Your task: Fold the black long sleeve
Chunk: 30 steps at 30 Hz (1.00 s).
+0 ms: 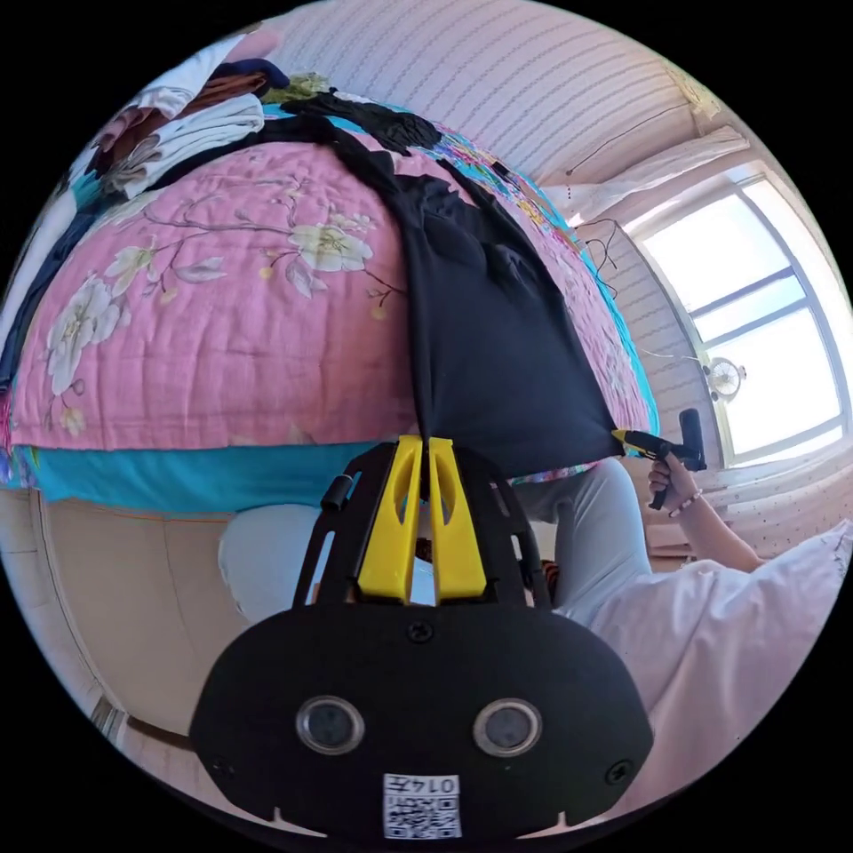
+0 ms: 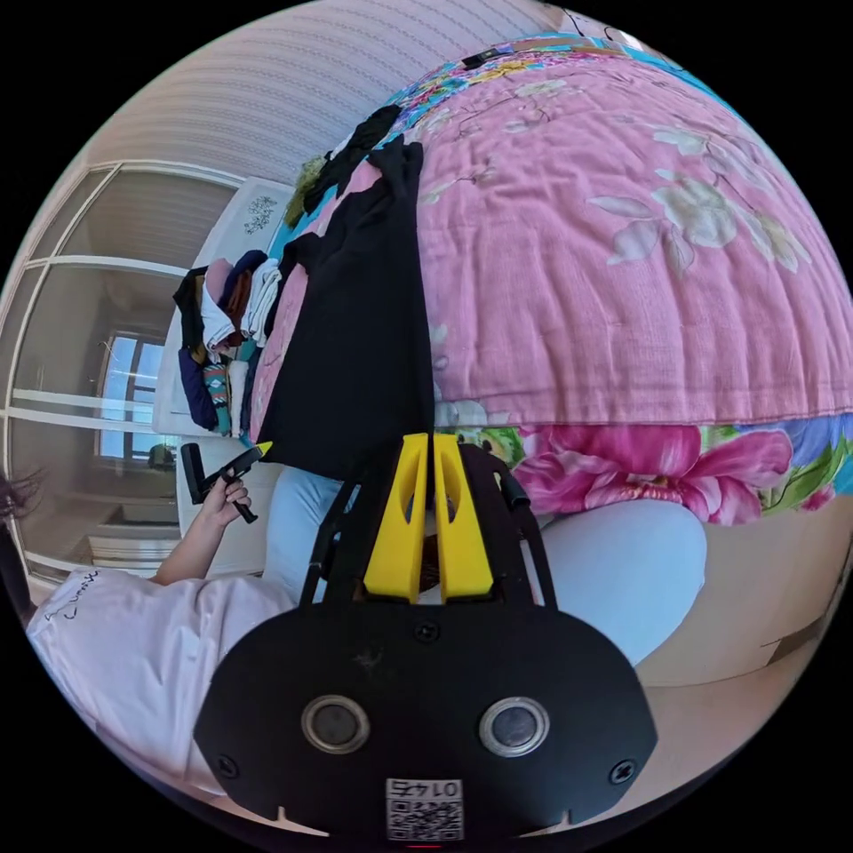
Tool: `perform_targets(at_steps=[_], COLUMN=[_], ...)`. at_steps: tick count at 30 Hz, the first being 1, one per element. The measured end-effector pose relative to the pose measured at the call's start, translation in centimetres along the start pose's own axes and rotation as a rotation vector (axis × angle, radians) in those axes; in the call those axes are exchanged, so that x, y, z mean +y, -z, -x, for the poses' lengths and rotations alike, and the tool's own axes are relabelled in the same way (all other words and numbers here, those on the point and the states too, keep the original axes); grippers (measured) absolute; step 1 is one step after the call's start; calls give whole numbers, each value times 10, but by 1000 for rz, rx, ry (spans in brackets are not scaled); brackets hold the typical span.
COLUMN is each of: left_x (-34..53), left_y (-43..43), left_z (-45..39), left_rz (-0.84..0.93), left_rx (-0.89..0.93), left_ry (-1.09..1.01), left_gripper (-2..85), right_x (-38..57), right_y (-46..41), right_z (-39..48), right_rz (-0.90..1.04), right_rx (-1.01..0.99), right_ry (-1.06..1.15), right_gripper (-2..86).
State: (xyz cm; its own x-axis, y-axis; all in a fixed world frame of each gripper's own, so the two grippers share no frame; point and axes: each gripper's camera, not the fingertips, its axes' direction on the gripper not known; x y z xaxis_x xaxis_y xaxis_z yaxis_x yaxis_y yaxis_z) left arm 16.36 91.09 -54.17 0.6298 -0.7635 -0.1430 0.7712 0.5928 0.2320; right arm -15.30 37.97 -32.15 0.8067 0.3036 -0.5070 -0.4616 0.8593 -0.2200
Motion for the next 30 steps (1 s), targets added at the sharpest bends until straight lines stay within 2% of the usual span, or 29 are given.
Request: perform_targets(at_steps=[4,11,15,19,24,26,30], left_x=[9,-3,-10,-48,-169,-223,-353], left_y=[-19,-57,-52,-64,-125,-152,-235], left_z=[-17,-21,-36,-55,-97,-112,-128], left_rz=[50,57,3,-44,-119,-152,-151], left_rx=[-67,-181,-255,-281,-266,-255,-269], left_ry=[-80,21,-58,-149,-363,-416,-403], left_gripper=[-9,-5,-5,-6,-3,1,27], right_x=[-3,-19,-20,-39,-135,-204,-329], right_y=[-5,-28,-12,14,7,-3,-30], right_z=[14,30,26,30,57,72,75], right_rz=[80,124,85,-17,-92,-167,-223], right_rx=[75,168,228,307,342,334,259], right_ry=[58,95,73,144,346,412,370], right_gripper=[3,8,14,40,65,68,76])
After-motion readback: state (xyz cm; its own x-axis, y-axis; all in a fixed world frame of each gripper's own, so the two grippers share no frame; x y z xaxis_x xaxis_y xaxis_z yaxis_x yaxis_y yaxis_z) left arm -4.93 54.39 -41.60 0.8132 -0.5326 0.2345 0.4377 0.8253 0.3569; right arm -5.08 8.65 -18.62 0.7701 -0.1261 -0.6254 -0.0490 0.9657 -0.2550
